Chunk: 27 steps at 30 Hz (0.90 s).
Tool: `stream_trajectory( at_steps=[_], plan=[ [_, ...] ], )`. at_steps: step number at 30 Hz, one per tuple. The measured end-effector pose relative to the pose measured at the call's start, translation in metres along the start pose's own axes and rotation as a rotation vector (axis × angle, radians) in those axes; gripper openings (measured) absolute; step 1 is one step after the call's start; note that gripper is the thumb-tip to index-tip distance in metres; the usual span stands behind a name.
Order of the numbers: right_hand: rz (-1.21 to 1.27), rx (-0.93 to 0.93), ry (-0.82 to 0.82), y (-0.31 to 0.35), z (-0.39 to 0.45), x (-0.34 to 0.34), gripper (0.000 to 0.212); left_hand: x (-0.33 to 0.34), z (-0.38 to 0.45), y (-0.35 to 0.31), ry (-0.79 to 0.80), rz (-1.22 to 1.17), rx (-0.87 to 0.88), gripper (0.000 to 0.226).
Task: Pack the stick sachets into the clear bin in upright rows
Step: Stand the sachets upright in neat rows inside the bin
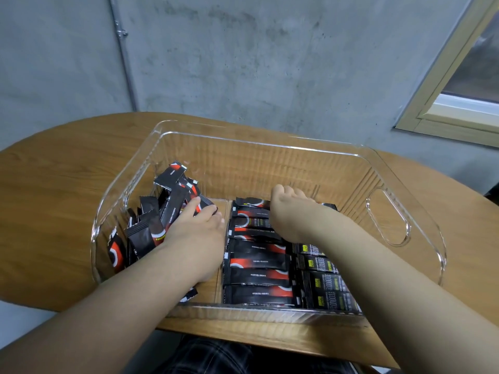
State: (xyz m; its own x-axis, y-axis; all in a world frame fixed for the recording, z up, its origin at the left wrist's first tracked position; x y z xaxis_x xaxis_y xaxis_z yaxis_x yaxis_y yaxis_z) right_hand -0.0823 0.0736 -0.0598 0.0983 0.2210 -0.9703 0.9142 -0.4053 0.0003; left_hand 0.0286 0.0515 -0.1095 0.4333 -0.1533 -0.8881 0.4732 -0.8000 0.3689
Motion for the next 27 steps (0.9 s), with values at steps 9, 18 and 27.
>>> stream_trajectory(
  at_steps=[9, 18, 27],
  plan=[
    [-0.274, -0.137, -0.354, 0.018, 0.025, -0.005, 0.036, 0.001, 0.001, -0.001, 0.012, 0.005, 0.007, 0.059],
    [-0.128, -0.140, -0.345, 0.016, 0.037, -0.005, 0.018, 0.003, 0.001, -0.001, 0.014, 0.001, 0.004, 0.059],
    [-0.116, -0.415, -0.193, 0.059, 0.023, 0.002, 0.052, 0.000, 0.001, -0.002, 0.041, 0.011, 0.011, 0.060]
  ],
)
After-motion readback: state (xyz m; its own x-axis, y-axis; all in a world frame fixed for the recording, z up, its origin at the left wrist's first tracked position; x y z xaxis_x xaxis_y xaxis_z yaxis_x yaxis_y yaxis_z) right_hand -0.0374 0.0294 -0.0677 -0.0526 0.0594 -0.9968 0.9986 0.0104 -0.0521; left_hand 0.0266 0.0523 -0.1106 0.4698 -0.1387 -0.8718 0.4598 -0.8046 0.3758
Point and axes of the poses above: each hand's wrist, its own z-axis towards the middle knuckle, its own x-axis out of the palm, y = z × x, the point moved 10 cm from there along z, towards the middle knuckle, and after that the axes turned 10 degrees about x, right-handed, at the moved point
